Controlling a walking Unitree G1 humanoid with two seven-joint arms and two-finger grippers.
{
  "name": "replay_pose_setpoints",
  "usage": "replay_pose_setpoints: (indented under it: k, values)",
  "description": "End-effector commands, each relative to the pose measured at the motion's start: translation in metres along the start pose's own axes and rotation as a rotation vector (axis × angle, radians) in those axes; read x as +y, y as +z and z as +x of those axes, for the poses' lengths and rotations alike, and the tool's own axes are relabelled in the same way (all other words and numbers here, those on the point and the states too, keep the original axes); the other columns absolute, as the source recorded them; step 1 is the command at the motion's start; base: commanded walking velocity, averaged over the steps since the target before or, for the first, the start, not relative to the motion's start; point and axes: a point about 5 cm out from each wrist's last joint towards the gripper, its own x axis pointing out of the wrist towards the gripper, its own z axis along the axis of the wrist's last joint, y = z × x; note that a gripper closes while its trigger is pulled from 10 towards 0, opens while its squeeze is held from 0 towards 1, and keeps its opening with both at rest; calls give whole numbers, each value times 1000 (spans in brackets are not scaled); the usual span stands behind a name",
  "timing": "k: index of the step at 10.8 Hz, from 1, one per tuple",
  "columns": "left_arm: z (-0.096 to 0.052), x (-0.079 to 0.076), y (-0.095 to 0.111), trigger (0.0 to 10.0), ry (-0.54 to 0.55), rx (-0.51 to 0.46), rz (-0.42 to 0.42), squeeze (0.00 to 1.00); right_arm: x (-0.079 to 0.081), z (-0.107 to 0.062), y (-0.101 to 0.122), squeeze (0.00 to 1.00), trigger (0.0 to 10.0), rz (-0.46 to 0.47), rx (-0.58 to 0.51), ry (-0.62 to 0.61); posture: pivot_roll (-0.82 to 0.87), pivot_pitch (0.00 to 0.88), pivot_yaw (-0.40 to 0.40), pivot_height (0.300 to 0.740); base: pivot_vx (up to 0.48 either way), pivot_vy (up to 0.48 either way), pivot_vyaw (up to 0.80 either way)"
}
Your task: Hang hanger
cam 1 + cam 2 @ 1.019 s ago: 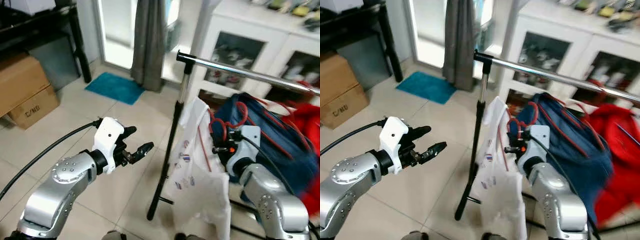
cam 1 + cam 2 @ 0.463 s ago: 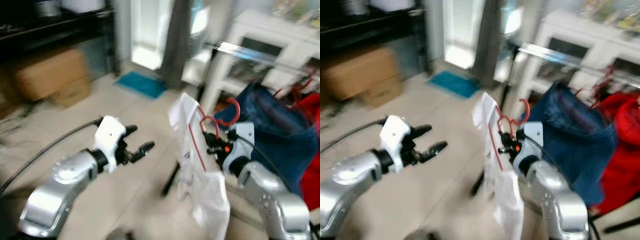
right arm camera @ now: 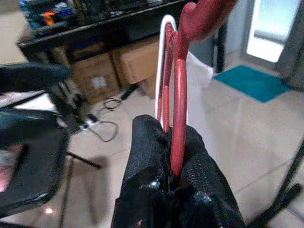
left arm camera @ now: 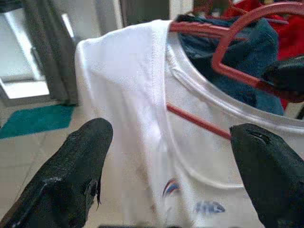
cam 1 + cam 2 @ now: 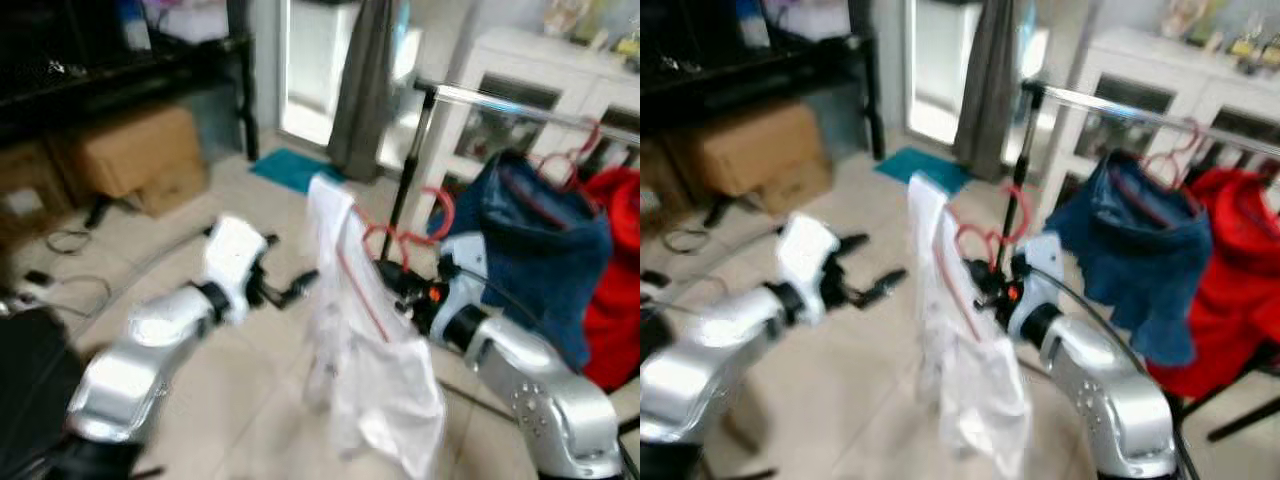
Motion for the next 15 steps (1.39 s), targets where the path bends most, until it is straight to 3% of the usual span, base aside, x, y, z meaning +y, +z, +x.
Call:
replay_pose_setpoints:
  k: [1,2,4,5,8,11,15]
  values:
    - [4,2,1,10000,7,2,31,361,6,0,10,0,0,-17,-39,47,-100,0,-68,740,0,0,0]
    - [12,4,0,10000,13,-5,43,0,8,1,12,0,0,-32,-50,84,-103,0,-65,740,0,0,0]
    - [18,15,1,9412,93,-13,78,0,13,1,18,0,0,-30,-75,138,-106,0,-64,740,0,0,0]
    - [20,21,1,0,116,-28,106,0,14,0,21,0,0,-26,-90,160,-107,0,-65,740,0,0,0]
    - [26,27,4,0,81,-77,115,0,17,-2,23,0,0,-16,-112,215,-102,0,-71,740,0,0,0]
    - [28,27,5,0,42,-141,62,0,16,-4,26,0,0,-10,-140,236,-108,0,-76,740,0,0,0]
    - [30,38,-6,0,42,-89,74,0,19,-7,30,0,0,-16,-151,293,-110,0,-82,740,0,0,0]
